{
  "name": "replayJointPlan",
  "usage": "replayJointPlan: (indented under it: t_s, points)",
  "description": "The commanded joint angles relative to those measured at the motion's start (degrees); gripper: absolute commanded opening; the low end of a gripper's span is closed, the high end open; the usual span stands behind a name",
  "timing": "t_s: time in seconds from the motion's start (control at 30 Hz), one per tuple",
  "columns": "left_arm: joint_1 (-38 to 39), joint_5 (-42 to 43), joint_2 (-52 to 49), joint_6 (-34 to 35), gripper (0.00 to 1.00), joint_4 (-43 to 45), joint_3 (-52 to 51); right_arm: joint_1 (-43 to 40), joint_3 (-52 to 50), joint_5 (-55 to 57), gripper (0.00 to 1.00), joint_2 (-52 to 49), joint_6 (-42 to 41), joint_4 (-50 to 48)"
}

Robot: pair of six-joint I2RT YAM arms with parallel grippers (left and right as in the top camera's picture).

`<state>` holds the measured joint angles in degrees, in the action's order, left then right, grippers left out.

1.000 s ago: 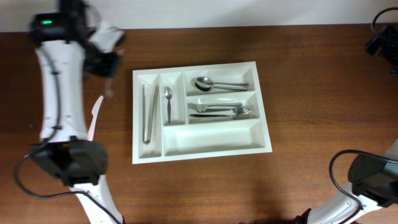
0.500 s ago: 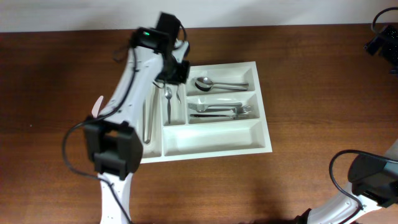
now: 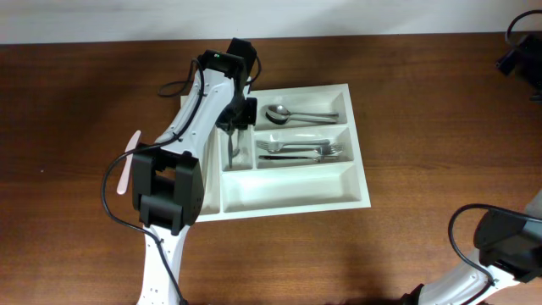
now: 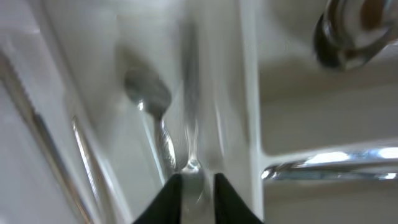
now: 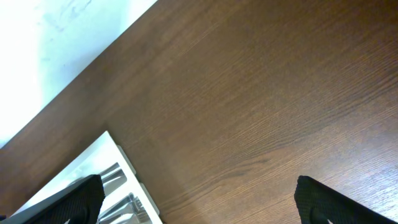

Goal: Pack container

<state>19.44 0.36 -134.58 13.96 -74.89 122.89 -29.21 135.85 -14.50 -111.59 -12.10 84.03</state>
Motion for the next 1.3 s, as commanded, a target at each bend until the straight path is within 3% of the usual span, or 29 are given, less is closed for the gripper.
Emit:
replayJointPlan:
  t_s: [0.0, 0.07, 0.3, 0.4, 0.53, 0.77, 0.87, 0.93, 1.13, 1.27]
  points:
    - [-0.17, -1.25, 0.57, -0.79, 0.42, -3.50, 2.82, -0.07, -0.22, -0.11, 0.99, 0.31, -0.42, 0.00]
    - [-0.31, -1.46, 0.57, -1.31, 0.56, -7.69, 5.60, -0.07, -0.22, -0.11, 0.99, 0.31, -0.42, 0.00]
    - [-4.48, -4.96, 1.51, -7.41, 0.43, -21.84, 24.37, -0.07, -0.22, -0.11, 0.98, 0.31, -0.42, 0.00]
    - [-6.99, -8.68, 5.16, -10.03, 0.51, -21.81, 26.32, -0.07, -0.22, -0.11, 0.99, 0.31, -0.42, 0.00]
    - [-11.10, -15.08, 10.60, -14.01, 0.54, -21.84, 25.42, -0.07, -0.22, -0.11, 0.99, 0.31, -0.42, 0.00]
    - [-20.83, -14.62, 25.97, -14.27, 0.60, -21.29, 10.49, -0.07, -0.22, -0.11, 0.99, 0.31, -0.42, 0.00]
    - [-25.66, -4.48, 29.59, -16.24, 0.72, -15.58, 1.75, -0.07, -0.22, -0.11, 0.98, 0.31, -0.42, 0.00]
    - [-28.02, 1.31, 29.68, -20.90, 0.74, -12.02, -4.52, -0.07, -0.22, -0.11, 0.99, 0.31, -0.42, 0.00]
    - [-31.39, -1.03, 27.63, -25.20, 0.78, 4.81, -25.09, -0.07, -0.22, -0.11, 0.99, 0.31, -0.42, 0.00]
    - [-32.39, -1.68, 24.46, -28.37, 0.78, 11.15, -28.52, -0.07, -0.22, -0.09, 0.99, 0.31, -0.42, 0.00]
